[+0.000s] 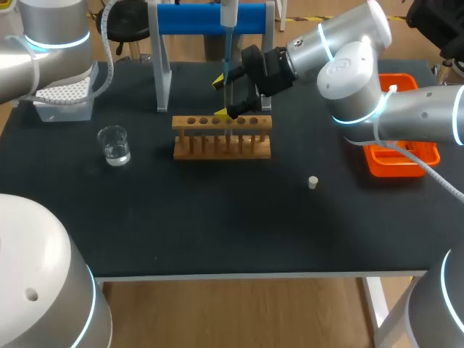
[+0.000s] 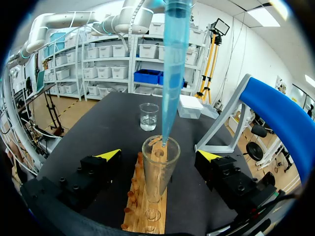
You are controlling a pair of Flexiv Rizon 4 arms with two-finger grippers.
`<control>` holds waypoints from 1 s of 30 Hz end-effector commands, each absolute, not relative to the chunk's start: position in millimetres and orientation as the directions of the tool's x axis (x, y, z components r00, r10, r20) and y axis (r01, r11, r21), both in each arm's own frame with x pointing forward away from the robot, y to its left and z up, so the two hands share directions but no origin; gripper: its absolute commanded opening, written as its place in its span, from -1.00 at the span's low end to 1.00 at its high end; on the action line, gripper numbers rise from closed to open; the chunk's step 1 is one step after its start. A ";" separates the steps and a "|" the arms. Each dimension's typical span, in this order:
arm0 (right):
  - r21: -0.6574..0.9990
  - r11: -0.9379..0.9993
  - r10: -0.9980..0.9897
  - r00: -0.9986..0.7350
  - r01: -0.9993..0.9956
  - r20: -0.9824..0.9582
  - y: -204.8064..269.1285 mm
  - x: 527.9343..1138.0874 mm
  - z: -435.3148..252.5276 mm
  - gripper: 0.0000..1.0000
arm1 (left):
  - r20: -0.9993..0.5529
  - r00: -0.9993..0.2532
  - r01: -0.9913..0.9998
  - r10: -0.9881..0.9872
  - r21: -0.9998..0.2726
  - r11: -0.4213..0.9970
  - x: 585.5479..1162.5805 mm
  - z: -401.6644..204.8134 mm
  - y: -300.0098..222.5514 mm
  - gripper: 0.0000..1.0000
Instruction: Invert the test tube, pick up the pipette, mount the tip to pipette, aspirate from beaker and dispense into the tube, eject the tip, return the pipette, and cap with the stopper.
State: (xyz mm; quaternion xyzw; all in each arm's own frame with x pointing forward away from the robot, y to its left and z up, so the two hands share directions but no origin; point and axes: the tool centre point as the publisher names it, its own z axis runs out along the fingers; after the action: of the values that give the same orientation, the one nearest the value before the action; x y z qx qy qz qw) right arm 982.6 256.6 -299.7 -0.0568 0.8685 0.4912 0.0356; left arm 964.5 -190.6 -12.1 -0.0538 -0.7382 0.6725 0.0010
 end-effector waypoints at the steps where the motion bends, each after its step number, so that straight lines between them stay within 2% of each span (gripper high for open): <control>1: 0.849 0.511 -0.063 -0.991 -0.134 -0.118 255.9 982.2 -299.3 1.00 | -0.072 -0.993 0.080 0.088 -0.993 0.087 968.9 -12.6 -192.0 -1.00; 15: 0.849 0.511 -0.063 -0.991 -0.134 -0.118 255.9 982.2 -299.3 1.00 | -0.067 -0.989 0.074 0.128 -0.996 0.053 971.2 -12.8 -197.6 -1.00; 30: 0.849 0.511 -0.063 -0.991 -0.134 -0.118 255.9 982.2 -299.3 1.00 | -0.042 -0.992 0.052 0.117 -0.995 0.088 966.2 -14.6 -190.3 -1.00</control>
State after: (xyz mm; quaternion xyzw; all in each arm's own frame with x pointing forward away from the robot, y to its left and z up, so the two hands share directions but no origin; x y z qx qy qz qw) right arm 982.6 256.6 -299.7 -0.0568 0.8685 0.4912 0.0356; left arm 969.0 -192.1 -16.3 -0.0592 -0.7364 0.6734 0.0257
